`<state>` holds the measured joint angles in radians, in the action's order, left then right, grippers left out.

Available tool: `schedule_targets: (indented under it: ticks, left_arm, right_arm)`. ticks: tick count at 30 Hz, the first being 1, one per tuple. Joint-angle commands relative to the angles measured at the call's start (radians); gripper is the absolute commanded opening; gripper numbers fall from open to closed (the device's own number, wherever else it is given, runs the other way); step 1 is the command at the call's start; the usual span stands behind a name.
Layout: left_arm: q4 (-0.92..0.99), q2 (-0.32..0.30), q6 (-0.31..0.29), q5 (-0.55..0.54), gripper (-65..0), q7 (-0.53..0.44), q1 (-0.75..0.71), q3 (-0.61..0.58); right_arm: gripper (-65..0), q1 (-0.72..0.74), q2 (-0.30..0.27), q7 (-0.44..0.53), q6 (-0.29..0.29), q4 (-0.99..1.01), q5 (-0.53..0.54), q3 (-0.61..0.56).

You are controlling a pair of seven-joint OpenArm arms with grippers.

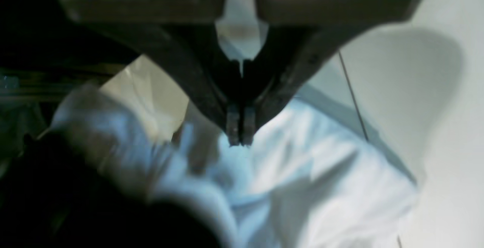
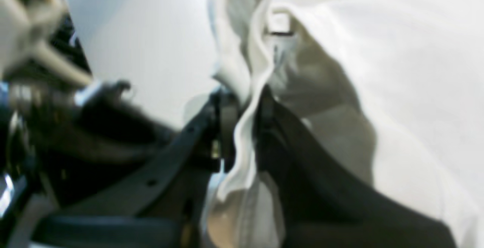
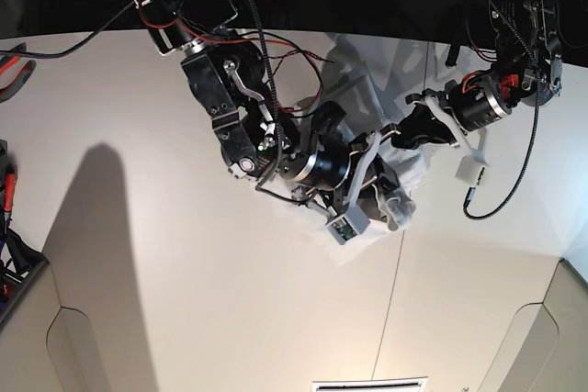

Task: Layout the t-shirt on the table in an organized manner, then fold the t-shirt properly
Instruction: 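Grasp the folded shirt bundle with both grippers and lift it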

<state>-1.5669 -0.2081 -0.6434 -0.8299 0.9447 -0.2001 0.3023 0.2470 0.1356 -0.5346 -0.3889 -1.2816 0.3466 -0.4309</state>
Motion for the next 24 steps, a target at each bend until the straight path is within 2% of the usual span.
schedule_targets:
  ticks: [1, 5, 10, 15, 18, 21, 23, 24]
  left_arm:
    - [-0.019, -0.008, -0.005, -0.036, -65.0, -0.013, 0.005, 0.004]
    - [-0.02, -0.008, -0.005, -0.06, -65.0, -0.009, 0.0, 0.004]
    - [-0.021, -0.008, -0.005, -0.071, -65.0, -0.009, 0.0, 0.004]
    - [-0.021, -0.008, -0.005, -0.071, -65.0, -0.005, 0.0, 0.004]
    - [-0.021, -0.008, -0.005, -0.071, -65.0, -0.005, 0.0, 0.004]
    - [-0.021, -0.008, -0.005, -0.071, -65.0, -0.005, 0.0, 0.004]
    - [-0.021, -0.008, -0.005, -0.071, -65.0, -0.005, 0.0, 0.004]
    - [-0.021, -0.008, -0.005, -0.071, -65.0, -0.005, 0.0, 0.004]
  right_arm:
    - [-65.0, 0.03, 0.016, 0.033, 0.011, -0.013, 0.011, -0.011]
    - [-65.0, 0.049, 0.016, 0.088, 0.074, -0.011, -0.064, -0.068]
    - [-65.0, 0.043, 0.016, 0.107, 0.11, -0.002, -0.135, -0.169]
    - [-65.0, 0.043, 0.016, 0.161, 0.183, 0.047, -0.209, -0.227]
    - [-65.0, 0.044, 0.016, 0.201, 0.184, 0.056, -0.212, -0.229]
    - [-44.9, 0.047, 0.016, 0.226, 0.183, 0.055, -0.208, -0.229]
    - [-38.2, 0.051, 0.016, 0.233, 0.181, 0.051, -0.208, -0.23]
    - [-37.6, 0.059, 0.016, 0.232, 0.179, 0.051, -0.208, -0.231]
